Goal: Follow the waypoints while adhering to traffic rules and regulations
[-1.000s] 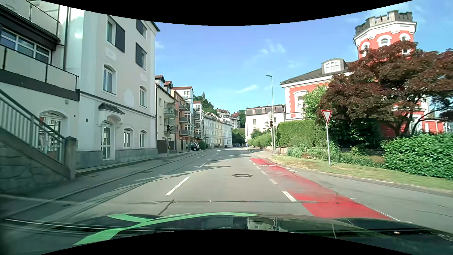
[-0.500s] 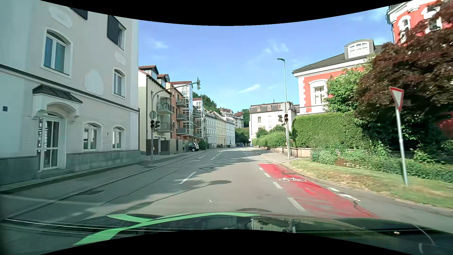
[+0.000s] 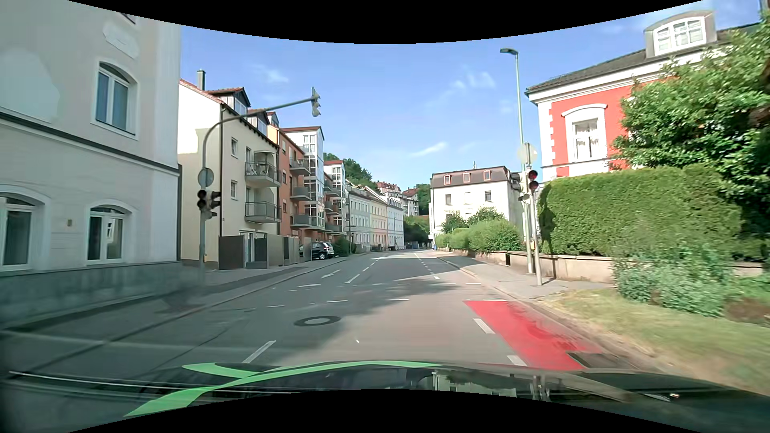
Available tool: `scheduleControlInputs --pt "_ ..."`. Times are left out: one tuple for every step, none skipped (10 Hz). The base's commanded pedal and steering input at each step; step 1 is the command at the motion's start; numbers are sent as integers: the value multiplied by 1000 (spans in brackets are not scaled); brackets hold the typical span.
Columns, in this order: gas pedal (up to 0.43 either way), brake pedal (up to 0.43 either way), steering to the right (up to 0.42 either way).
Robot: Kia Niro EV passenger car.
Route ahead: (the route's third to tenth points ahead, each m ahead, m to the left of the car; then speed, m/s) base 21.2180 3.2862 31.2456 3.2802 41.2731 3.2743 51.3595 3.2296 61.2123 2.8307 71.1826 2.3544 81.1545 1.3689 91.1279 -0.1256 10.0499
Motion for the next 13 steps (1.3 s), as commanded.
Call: scheduleControlInputs --pt "299 0 -14" --pt "299 0 -13" --pt "299 0 -10" --pt "299 0 -5" --pt "299 0 -2" --pt "268 0 -4" --pt "248 0 -4" --pt "228 0 -5" --pt "228 0 -8" --pt "228 0 -9" --pt "228 0 -8" --pt "228 0 -6" --pt "228 0 -5"
